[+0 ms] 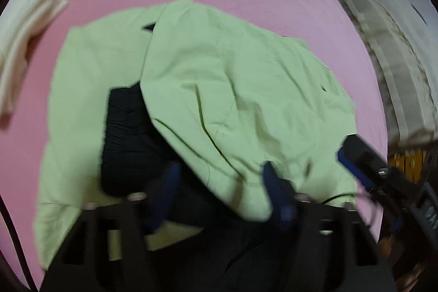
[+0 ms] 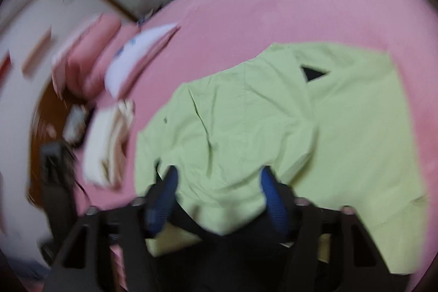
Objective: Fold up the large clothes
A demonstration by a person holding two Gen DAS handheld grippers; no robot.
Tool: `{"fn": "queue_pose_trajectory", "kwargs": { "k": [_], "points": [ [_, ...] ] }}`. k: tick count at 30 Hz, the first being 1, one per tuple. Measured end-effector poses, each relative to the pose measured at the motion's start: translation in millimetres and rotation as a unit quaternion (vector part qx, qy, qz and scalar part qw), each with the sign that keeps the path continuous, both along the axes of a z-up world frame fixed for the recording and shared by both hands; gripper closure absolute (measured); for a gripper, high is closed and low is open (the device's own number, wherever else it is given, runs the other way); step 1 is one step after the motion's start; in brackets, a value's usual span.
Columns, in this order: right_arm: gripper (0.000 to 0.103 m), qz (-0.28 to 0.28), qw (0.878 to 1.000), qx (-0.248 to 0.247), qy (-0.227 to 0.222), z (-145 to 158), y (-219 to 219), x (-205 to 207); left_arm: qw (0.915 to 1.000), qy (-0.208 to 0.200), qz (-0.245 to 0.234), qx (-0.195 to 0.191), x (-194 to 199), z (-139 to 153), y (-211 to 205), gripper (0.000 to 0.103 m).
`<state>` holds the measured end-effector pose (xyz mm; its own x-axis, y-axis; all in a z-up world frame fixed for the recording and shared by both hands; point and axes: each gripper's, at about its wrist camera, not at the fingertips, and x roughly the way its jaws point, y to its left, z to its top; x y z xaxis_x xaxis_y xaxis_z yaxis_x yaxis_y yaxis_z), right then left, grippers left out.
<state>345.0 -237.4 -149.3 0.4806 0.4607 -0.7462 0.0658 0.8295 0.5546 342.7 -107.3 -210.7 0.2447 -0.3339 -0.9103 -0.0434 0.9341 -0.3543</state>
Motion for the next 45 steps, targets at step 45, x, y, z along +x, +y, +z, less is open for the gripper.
{"fn": "queue_pose_trajectory", "kwargs": {
  "k": [45],
  "points": [
    [0.1,-0.159,0.985,-0.072,0.004,8,-38,-233,0.9921,-0.033,0.084,0.087,-243,44,66,0.031]
  ]
}}
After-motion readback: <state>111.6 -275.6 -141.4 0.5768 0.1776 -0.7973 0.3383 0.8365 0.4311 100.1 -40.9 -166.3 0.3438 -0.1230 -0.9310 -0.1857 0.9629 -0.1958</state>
